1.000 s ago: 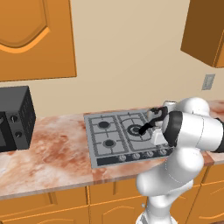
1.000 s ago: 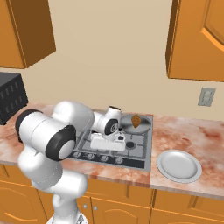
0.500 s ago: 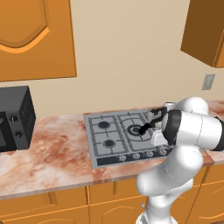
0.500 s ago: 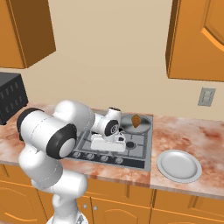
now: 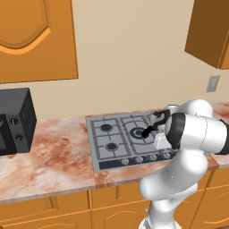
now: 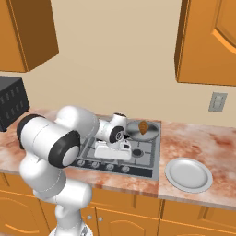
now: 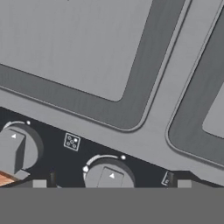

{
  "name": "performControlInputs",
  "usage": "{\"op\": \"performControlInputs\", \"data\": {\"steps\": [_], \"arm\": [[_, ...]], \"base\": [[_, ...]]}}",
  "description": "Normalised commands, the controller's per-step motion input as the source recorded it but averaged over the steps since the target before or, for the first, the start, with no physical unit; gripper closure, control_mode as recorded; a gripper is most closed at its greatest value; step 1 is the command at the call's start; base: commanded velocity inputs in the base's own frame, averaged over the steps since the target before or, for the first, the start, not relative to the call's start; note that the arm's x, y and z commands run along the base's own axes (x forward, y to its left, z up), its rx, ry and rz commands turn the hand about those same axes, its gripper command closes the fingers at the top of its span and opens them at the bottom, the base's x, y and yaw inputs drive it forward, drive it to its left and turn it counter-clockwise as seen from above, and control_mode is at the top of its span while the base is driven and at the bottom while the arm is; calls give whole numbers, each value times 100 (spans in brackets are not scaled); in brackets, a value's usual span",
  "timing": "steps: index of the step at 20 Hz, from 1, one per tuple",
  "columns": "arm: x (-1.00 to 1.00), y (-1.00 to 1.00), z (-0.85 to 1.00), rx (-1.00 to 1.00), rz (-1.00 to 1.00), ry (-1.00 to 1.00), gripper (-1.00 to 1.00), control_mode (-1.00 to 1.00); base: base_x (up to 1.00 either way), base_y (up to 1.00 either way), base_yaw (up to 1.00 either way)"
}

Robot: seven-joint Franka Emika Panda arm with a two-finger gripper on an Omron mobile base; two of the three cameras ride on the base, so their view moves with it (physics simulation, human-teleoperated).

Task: Pick the croissant and place it on the pan. Then turn on the stove to warm the croissant.

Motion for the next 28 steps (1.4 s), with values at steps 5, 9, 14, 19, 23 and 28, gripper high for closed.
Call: {"op": "performControlInputs", "data": {"steps": [5, 9, 14, 19, 23, 28], "arm": [[-15, 0, 0, 0, 0, 0, -100, -100], [-11, 0, -4, 0, 0, 0, -100, -100], [-3, 3, -20, 0, 0, 1, -100, -100], [0, 16, -43, -2, 0, 2, -100, -100], [0, 24, -49, -3, 0, 3, -100, -100], [-2, 22, -45, -2, 0, 2, -100, -100]], "base": [[0, 0, 0], [0, 0, 0], [0, 0, 0], [0, 0, 0], [0, 0, 0], [0, 0, 0]]}}
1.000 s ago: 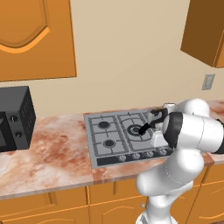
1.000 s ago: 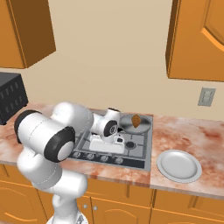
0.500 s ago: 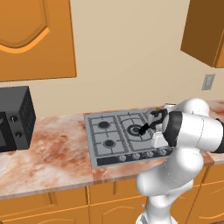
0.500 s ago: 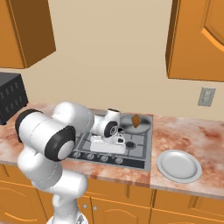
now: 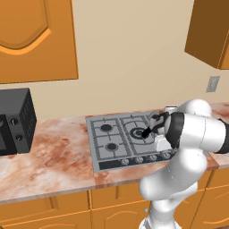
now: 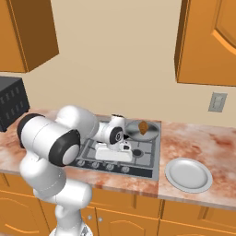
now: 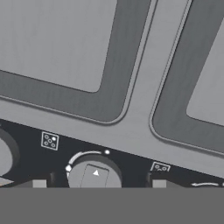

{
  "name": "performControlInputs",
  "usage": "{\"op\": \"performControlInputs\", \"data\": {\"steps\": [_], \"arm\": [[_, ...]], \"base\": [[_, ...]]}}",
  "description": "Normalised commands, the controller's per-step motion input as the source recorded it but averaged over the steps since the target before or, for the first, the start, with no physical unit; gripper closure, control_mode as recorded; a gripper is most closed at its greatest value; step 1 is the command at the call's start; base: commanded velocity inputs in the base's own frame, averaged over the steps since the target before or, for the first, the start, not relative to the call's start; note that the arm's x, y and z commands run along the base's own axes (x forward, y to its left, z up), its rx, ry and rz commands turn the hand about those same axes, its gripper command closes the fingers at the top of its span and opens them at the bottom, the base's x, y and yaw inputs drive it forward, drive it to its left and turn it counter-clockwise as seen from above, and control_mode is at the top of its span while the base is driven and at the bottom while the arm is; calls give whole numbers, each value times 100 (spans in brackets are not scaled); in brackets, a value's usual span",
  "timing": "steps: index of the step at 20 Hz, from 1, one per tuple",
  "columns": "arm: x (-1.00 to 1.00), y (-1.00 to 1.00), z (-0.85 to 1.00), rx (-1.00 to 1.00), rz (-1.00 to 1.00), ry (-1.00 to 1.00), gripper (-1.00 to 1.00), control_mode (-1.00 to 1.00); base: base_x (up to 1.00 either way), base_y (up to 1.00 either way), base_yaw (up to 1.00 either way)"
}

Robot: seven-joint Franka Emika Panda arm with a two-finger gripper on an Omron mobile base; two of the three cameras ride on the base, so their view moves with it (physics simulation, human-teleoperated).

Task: Pick the croissant and place it on the pan. Then turn on the stove to warm the croissant.

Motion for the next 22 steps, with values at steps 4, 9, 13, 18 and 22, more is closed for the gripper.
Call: {"op": "performControlInputs", "data": {"steps": [4, 9, 13, 18, 22], "arm": [[-17, 11, -38, -2, 0, 5, -100, -100], [-26, 4, -31, -1, 0, 5, -100, -100], [-33, 0, -22, 0, 0, 4, -100, -100], [-48, 0, -3, 0, 0, 0, -100, -100], [-52, 0, -3, 0, 0, 0, -100, -100]], "base": [[0, 0, 0], [0, 0, 0], [0, 0, 0], [0, 0, 0], [0, 0, 0]]}}
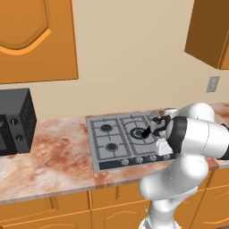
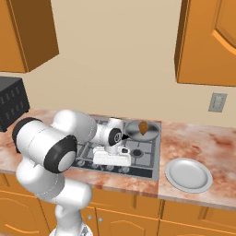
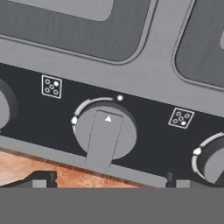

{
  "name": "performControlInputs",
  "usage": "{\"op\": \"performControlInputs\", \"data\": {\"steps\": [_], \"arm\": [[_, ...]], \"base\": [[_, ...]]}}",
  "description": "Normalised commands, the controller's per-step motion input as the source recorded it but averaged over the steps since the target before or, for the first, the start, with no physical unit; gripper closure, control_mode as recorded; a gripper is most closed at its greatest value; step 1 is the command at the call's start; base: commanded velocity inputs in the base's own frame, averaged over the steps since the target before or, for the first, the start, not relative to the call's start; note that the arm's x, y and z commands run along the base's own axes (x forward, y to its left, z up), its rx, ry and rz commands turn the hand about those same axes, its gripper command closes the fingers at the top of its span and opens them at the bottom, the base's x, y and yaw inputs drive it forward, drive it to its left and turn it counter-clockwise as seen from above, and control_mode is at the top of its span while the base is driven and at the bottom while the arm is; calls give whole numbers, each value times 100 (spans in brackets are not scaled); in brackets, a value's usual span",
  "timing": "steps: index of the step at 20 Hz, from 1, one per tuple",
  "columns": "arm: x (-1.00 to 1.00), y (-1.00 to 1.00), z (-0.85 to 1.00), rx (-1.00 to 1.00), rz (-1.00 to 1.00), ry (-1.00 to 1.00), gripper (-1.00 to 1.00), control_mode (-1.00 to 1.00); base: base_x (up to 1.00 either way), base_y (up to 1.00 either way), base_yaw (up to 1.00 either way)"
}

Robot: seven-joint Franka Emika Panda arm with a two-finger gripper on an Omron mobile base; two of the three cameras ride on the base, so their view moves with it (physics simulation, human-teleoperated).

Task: Pick the croissant and place it on the pan. Then turn on the stove to warm the croissant.

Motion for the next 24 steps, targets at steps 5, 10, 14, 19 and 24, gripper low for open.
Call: {"op": "performControlInputs", "data": {"steps": [5, 10, 14, 19, 24], "arm": [[-10, 16, -10, 0, 0, 0, -100, -100], [0, 8, 0, 0, 0, 0, -100, -100], [1, 0, 0, 0, 0, 0, -100, -100], [13, 0, 5, 0, 0, 2, -100, -100], [19, 0, 20, 0, 0, 7, -100, -100]], "base": [[0, 0, 0], [0, 0, 0], [0, 0, 0], [0, 0, 0], [0, 0, 0]]}}
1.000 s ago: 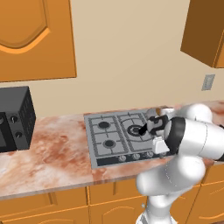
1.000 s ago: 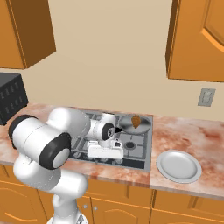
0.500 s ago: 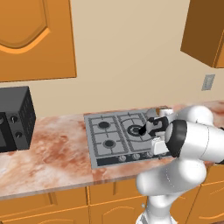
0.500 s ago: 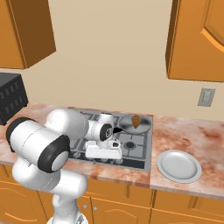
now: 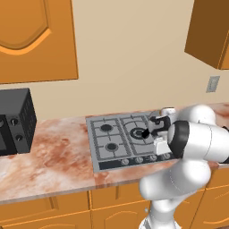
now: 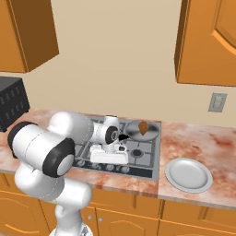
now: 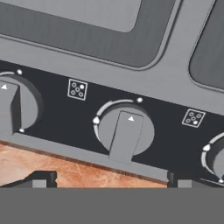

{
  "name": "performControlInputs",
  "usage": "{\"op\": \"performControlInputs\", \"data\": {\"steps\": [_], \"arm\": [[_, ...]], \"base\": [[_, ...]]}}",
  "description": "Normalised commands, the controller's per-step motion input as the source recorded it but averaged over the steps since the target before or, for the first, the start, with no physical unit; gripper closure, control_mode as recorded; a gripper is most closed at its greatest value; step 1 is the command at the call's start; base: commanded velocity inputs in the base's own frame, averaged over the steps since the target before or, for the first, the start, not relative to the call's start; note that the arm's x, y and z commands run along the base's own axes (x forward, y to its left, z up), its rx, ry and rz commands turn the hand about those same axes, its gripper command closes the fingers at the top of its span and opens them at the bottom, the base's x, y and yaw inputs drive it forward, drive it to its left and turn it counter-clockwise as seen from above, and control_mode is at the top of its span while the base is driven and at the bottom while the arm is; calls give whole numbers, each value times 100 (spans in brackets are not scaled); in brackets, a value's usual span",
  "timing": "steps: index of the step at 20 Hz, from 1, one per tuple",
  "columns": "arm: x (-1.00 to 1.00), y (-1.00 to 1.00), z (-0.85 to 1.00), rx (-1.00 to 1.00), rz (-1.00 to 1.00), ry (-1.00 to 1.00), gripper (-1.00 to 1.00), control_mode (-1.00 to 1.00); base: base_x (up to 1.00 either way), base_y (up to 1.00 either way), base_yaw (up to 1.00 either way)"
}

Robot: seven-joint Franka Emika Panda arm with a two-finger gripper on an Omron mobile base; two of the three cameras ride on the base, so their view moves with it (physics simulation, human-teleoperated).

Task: Pick the croissant and place it on the pan. Then turn on the stove to warm the croissant.

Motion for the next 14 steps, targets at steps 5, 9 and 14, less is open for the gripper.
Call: {"op": "performControlInputs", "data": {"steps": [5, 9, 14], "arm": [[0, 0, -4, 0, 0, 1, -100, -100], [0, 0, -34, 0, 0, 0, 100, -100], [1, 1, -36, 0, 0, 0, 100, -100]], "base": [[0, 0, 0], [0, 0, 0], [0, 0, 0]]}}
